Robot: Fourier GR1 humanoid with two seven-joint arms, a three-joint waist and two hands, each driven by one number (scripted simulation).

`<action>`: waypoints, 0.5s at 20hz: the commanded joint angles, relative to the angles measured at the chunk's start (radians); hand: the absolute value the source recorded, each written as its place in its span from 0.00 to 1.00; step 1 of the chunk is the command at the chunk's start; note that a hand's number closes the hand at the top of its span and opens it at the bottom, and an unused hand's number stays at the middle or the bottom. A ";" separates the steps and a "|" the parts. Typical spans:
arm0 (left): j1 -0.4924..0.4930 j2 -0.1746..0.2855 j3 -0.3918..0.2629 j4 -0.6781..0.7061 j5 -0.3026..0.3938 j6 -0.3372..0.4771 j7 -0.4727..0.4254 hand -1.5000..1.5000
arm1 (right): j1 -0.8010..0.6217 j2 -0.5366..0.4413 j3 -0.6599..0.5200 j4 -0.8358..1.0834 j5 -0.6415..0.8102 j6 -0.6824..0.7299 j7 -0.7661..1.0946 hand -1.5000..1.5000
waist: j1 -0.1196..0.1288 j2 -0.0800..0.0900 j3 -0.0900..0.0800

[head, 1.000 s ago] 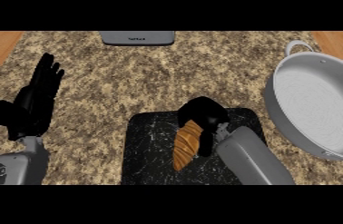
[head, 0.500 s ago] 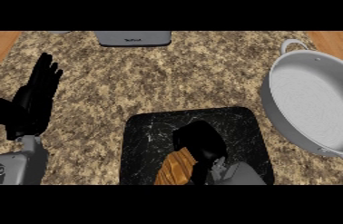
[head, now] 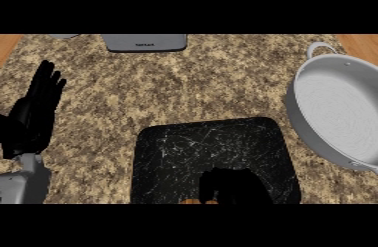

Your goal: Pick the croissant from the tray and place it in the pot

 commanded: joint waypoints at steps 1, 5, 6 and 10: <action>0.015 -0.011 -0.008 0.004 -0.006 0.000 -0.013 0.50 | 0.005 0.016 -0.034 -0.195 0.067 -0.106 0.079 1.00 | 0.002 0.003 0.000; -0.021 0.017 0.022 0.023 0.017 -0.015 0.010 0.50 | -0.006 -0.021 -0.082 -0.356 0.185 -0.107 0.104 1.00 | 0.005 0.004 0.000; -0.060 0.003 0.000 0.039 -0.022 0.015 0.004 0.50 | 0.016 -0.014 -0.048 -0.393 0.209 -0.112 0.124 1.00 | 0.002 0.006 0.000; -0.035 -0.008 -0.010 0.028 -0.012 -0.004 -0.004 0.50 | -0.025 -0.032 -0.216 -0.477 0.164 -0.077 0.117 1.00 | 0.019 0.010 0.001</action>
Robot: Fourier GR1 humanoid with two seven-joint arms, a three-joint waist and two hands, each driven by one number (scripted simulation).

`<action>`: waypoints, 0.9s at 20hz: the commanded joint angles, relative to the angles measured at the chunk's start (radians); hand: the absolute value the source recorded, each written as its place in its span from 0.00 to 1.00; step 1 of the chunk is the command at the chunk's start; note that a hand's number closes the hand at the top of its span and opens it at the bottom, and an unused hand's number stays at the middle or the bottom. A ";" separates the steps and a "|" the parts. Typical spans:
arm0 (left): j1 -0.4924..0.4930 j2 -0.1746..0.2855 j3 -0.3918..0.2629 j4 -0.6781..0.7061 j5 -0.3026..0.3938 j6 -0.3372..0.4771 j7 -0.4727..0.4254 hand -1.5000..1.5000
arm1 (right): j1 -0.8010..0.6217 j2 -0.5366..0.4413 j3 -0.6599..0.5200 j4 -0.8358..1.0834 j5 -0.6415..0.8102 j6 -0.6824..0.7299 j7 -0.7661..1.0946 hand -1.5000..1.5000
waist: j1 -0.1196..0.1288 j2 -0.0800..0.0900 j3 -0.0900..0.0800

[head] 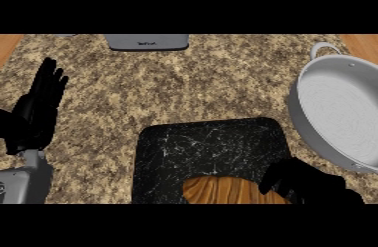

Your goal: Pick the croissant from the tray and place it in the pot

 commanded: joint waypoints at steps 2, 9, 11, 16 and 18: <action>-0.016 -0.018 -0.027 -0.039 -0.021 0.022 0.046 0.50 | -0.016 -0.033 -0.172 -0.135 -0.042 0.042 0.010 1.00 | 0.011 0.003 0.001; -0.002 0.011 0.012 -0.011 0.011 -0.021 0.006 0.50 | -0.063 -0.020 -0.504 -0.109 -0.289 0.061 -0.101 1.00 | 0.008 0.006 0.002; 0.010 -0.024 -0.030 -0.066 -0.012 0.007 0.041 0.50 | -0.163 -0.026 -0.628 0.020 -0.322 0.066 -0.129 1.00 | 0.020 0.007 0.002; 0.035 -0.020 -0.007 -0.019 -0.008 -0.008 -0.006 0.50 | -0.145 -0.085 -0.854 0.172 -0.502 0.018 -0.283 1.00 | 0.014 0.006 0.001; 0.024 0.010 0.017 -0.053 0.031 -0.036 0.035 0.50 | -0.223 -0.053 -0.904 0.236 -0.601 -0.003 -0.273 1.00 | 0.022 0.005 0.002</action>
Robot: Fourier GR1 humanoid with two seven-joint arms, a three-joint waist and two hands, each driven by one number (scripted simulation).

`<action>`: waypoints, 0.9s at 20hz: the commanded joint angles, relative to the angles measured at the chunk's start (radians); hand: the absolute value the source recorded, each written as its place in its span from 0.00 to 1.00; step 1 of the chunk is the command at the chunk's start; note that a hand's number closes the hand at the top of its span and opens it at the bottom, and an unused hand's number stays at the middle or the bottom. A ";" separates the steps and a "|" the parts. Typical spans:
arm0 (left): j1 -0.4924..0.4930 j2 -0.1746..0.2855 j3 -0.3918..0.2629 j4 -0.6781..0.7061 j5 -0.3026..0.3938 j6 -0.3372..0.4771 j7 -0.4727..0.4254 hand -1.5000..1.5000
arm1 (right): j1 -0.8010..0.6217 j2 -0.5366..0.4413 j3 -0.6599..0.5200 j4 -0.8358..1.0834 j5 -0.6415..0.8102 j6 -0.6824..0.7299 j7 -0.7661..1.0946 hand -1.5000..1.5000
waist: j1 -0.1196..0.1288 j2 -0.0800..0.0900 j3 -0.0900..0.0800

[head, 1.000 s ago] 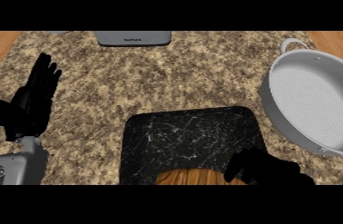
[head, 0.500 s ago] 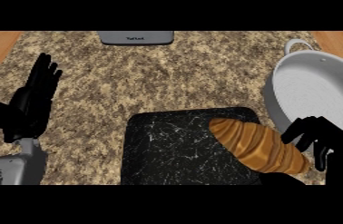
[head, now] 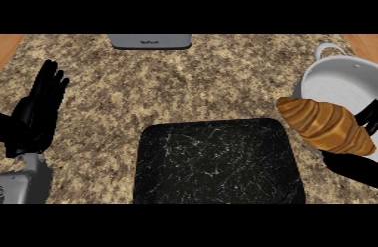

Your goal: Pick the croissant from the tray and place it in the pot

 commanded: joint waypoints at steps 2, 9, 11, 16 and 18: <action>0.001 0.003 0.011 0.009 -0.003 0.000 -0.003 0.50 | 0.023 -0.118 -0.190 0.187 -0.103 -0.078 -0.240 1.00 | 0.000 0.000 0.000; -0.025 -0.001 0.002 0.029 -0.014 0.002 -0.005 0.50 | -0.099 -0.270 -0.203 0.538 0.162 -0.230 -0.311 1.00 | 0.012 0.003 -0.001; -0.047 0.013 0.016 0.022 0.012 -0.019 0.011 0.50 | -0.110 -0.248 -0.192 0.673 0.181 -0.321 -0.370 1.00 | 0.012 0.002 -0.001; -0.065 -0.051 -0.042 0.042 -0.053 0.044 0.008 0.50 | -0.181 -0.287 -0.229 0.885 0.097 -0.319 -0.447 1.00 | 0.005 0.001 -0.001; -0.056 0.017 0.021 0.042 0.004 -0.022 0.008 0.50 | -0.222 -0.286 -0.274 1.009 0.033 -0.326 -0.478 1.00 | 0.013 0.003 -0.001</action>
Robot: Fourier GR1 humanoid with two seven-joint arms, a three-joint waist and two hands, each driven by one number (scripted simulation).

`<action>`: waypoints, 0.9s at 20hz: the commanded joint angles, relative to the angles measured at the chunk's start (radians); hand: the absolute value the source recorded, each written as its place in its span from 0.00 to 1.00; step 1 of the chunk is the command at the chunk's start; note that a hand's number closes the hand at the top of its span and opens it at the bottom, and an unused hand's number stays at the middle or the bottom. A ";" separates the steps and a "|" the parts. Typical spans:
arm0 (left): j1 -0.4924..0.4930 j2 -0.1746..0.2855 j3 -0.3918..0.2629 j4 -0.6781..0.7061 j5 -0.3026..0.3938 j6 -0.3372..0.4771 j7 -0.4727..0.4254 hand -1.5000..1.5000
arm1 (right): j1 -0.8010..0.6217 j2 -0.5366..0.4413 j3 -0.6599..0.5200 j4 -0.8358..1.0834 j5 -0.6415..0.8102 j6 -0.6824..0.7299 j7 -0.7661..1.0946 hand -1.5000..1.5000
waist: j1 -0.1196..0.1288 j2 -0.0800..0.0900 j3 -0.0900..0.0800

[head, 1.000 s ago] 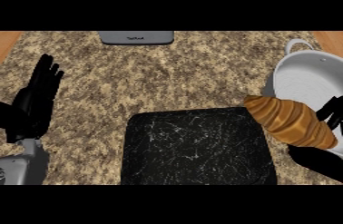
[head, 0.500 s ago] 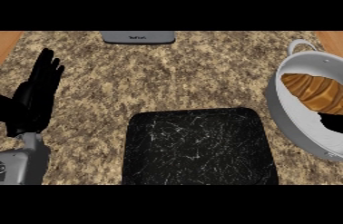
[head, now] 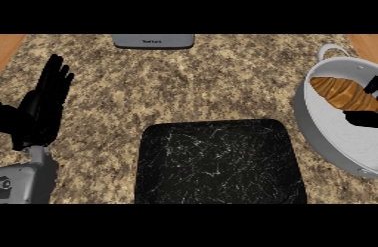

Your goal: Pick the croissant from the tray and place it in the pot

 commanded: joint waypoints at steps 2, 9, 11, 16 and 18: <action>0.017 0.013 0.015 -0.019 0.027 -0.032 -0.009 0.50 | -0.096 -0.014 -0.059 0.223 -0.101 0.042 -0.009 0.00 | 0.004 -0.001 0.000; -0.011 0.031 0.040 0.017 0.025 -0.028 0.003 0.50 | -0.170 -0.012 -0.114 0.415 -0.312 0.129 -0.255 0.00 | 0.000 -0.001 0.001; 0.030 -0.017 -0.004 0.005 -0.009 -0.002 -0.029 0.50 | -0.196 0.016 -0.162 0.408 -0.400 0.145 -0.285 0.00 | -0.002 -0.001 0.001; 0.055 -0.020 -0.008 -0.029 -0.015 0.000 -0.027 0.50 | -0.174 -0.030 -0.292 0.425 -0.578 0.209 -0.384 0.00 | -0.012 -0.004 0.000; 0.032 -0.005 0.008 -0.034 -0.003 -0.006 -0.012 0.50 | -0.201 -0.048 -0.330 0.489 -0.621 0.211 -0.372 0.00 | -0.007 -0.003 0.000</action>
